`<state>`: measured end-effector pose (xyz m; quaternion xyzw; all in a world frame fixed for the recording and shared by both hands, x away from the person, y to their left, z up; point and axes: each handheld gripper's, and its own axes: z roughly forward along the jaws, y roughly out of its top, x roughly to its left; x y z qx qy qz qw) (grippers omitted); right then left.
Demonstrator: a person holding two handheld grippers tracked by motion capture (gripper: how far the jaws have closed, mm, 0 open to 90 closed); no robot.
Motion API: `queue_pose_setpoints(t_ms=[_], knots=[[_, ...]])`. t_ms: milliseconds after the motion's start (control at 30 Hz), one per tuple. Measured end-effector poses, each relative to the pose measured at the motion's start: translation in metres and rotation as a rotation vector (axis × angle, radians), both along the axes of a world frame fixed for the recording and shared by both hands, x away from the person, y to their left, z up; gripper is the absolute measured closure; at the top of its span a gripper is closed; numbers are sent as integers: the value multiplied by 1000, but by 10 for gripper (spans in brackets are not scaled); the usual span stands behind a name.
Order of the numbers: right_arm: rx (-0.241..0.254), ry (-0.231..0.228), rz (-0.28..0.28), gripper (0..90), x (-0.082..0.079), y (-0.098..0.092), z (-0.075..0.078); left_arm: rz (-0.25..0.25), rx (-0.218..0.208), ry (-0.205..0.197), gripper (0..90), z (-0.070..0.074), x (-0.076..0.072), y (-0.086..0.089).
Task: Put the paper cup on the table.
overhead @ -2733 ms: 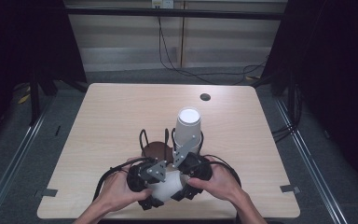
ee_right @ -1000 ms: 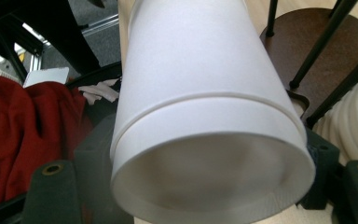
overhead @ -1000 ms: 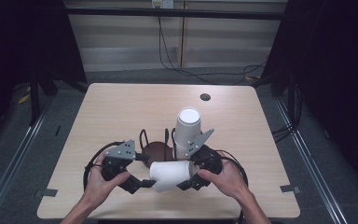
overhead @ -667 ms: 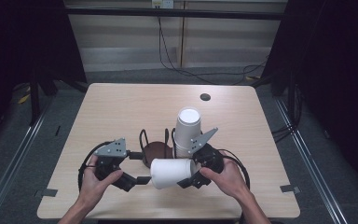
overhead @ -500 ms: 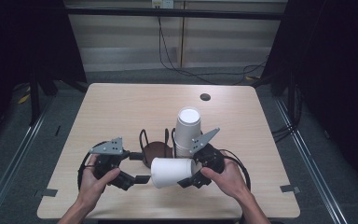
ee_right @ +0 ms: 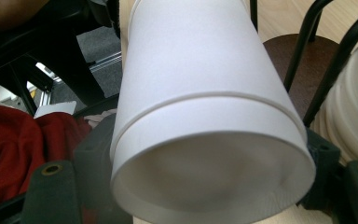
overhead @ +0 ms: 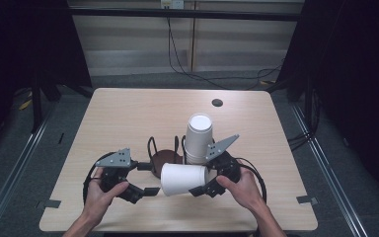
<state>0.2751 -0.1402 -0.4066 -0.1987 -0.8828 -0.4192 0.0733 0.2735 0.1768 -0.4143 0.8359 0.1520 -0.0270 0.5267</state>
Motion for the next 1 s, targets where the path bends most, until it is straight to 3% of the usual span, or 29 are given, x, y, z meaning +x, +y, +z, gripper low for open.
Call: queue_pose_setpoints(t_ms=[133, 433, 667, 867, 1000], knots=[[21, 2, -3, 246, 1, -2, -1, 10, -5, -22, 157, 0, -2, -2], [67, 0, -20, 247, 2, -6, -2, 58, -16, -28, 157, -1, -4, -5], [90, -18, -33, 248, 1, -6, -2, -4, -37, -40, 157, -2, -7, -7], [121, -28, -35, 248, -1, -5, -2, 7, -51, -51, 157, -1, -7, -6], [170, -19, -30, 248, 0, -6, -2, -6, -59, -51, 158, -1, -8, -6]])
